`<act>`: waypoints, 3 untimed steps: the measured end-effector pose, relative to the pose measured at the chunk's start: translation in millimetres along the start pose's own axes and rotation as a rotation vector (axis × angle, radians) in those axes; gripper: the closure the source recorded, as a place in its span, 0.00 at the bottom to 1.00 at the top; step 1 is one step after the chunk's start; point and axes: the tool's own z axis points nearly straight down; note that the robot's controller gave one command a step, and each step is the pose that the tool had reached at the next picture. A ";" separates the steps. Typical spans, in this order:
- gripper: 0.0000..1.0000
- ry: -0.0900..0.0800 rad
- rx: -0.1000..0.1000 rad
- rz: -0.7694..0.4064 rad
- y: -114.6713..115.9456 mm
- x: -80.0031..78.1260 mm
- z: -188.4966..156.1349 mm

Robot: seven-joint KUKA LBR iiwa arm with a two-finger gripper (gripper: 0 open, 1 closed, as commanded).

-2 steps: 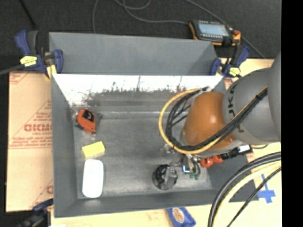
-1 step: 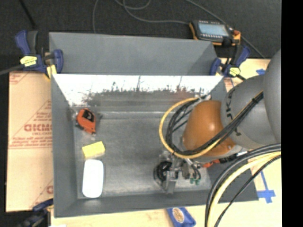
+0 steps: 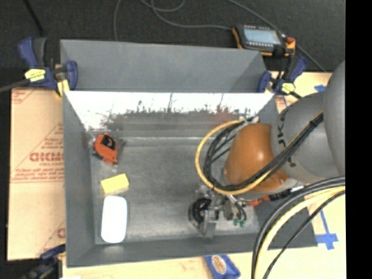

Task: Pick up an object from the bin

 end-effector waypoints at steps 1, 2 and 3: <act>1.00 -0.004 0.004 -0.082 13.0 -3.7 -31.5; 1.00 0.005 0.003 -0.133 -3.0 -8.7 -95.2; 1.00 -0.008 0.005 -0.115 -2.2 -15.6 -123.2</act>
Offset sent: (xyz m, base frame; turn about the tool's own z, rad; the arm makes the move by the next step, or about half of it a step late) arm 0.0106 -0.0138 0.1134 -0.1364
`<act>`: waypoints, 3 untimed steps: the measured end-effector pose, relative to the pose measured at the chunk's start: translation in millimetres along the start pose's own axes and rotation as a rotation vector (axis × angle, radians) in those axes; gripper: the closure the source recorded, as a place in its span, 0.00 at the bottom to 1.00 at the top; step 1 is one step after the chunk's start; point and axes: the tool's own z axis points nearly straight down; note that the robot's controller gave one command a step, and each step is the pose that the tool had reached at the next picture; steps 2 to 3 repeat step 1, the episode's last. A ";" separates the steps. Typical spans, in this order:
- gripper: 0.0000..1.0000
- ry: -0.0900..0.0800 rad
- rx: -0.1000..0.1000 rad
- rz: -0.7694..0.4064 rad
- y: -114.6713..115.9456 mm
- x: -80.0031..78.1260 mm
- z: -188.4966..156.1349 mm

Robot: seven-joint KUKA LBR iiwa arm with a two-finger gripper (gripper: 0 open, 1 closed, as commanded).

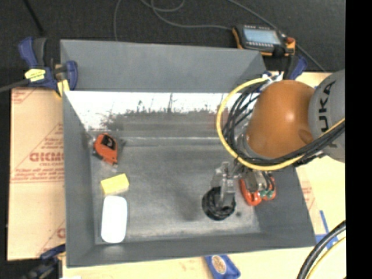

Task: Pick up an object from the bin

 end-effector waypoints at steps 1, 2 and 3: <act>1.00 0.017 -0.003 0.000 12.6 14.5 -37.9; 1.00 0.017 -0.003 0.000 12.6 14.5 -37.9; 1.00 0.017 -0.003 0.000 12.6 14.5 -37.9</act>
Offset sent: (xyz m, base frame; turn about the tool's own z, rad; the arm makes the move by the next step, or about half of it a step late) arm 0.0252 -0.0070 0.1523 -0.0430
